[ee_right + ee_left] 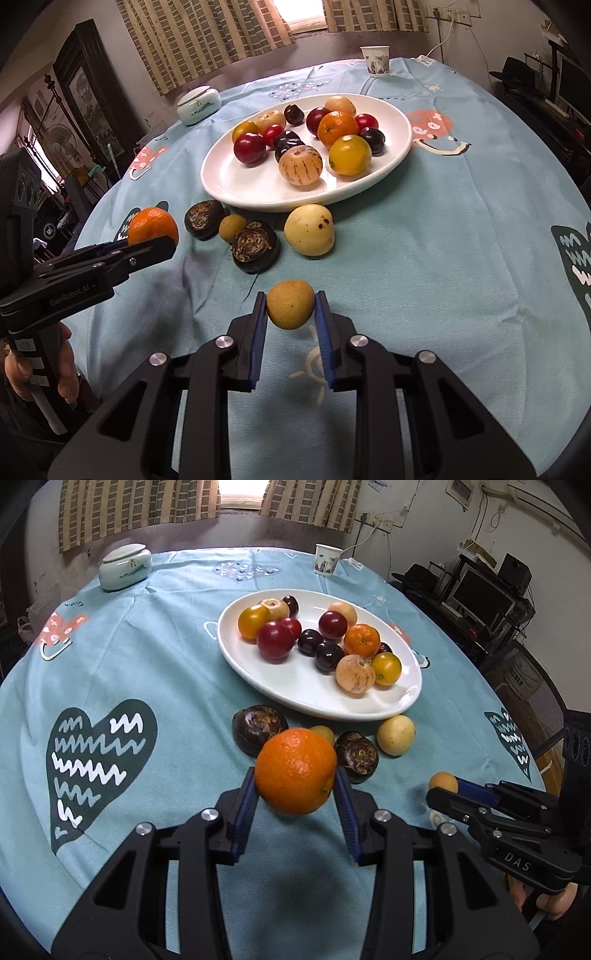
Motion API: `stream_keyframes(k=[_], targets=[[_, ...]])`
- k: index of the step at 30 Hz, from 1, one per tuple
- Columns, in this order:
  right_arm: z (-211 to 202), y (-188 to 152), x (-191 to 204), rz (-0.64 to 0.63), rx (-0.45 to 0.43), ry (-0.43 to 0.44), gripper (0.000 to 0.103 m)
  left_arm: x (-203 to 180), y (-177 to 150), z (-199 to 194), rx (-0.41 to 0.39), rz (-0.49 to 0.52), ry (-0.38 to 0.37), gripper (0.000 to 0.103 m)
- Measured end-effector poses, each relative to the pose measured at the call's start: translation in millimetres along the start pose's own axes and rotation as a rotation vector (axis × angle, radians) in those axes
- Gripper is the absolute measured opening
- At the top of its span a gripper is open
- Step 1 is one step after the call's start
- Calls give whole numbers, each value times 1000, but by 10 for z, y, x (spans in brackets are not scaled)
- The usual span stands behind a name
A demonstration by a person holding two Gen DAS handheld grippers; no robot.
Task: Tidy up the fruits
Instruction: 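Carry the orange and yellow fruit onto the white plate and open both tools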
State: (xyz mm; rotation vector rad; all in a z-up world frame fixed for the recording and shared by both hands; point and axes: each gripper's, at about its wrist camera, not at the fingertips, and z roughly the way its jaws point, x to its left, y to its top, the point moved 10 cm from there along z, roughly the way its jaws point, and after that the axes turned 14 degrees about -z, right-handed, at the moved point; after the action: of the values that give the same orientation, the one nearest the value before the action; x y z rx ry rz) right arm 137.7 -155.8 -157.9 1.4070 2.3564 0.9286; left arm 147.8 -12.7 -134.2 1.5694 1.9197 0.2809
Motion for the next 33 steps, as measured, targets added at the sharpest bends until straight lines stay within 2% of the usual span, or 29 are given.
stream_keyframes(k=[10, 16, 26, 29, 33], targets=[[-11, 287, 22, -40, -29, 12, 26, -16, 253, 75, -10, 23, 36, 41], [100, 653, -82, -66, -38, 5, 26, -179, 655, 135, -48, 68, 51, 42], [363, 1449, -587, -62, -47, -57, 26, -417, 1439, 607, -25, 97, 57, 42], [490, 1570, -662, -50, -32, -48, 26, -465, 1596, 810, -7, 104, 67, 42], [643, 1608, -550, -90, -7, -25, 26, -477, 1668, 1045, 25, 97, 75, 42]])
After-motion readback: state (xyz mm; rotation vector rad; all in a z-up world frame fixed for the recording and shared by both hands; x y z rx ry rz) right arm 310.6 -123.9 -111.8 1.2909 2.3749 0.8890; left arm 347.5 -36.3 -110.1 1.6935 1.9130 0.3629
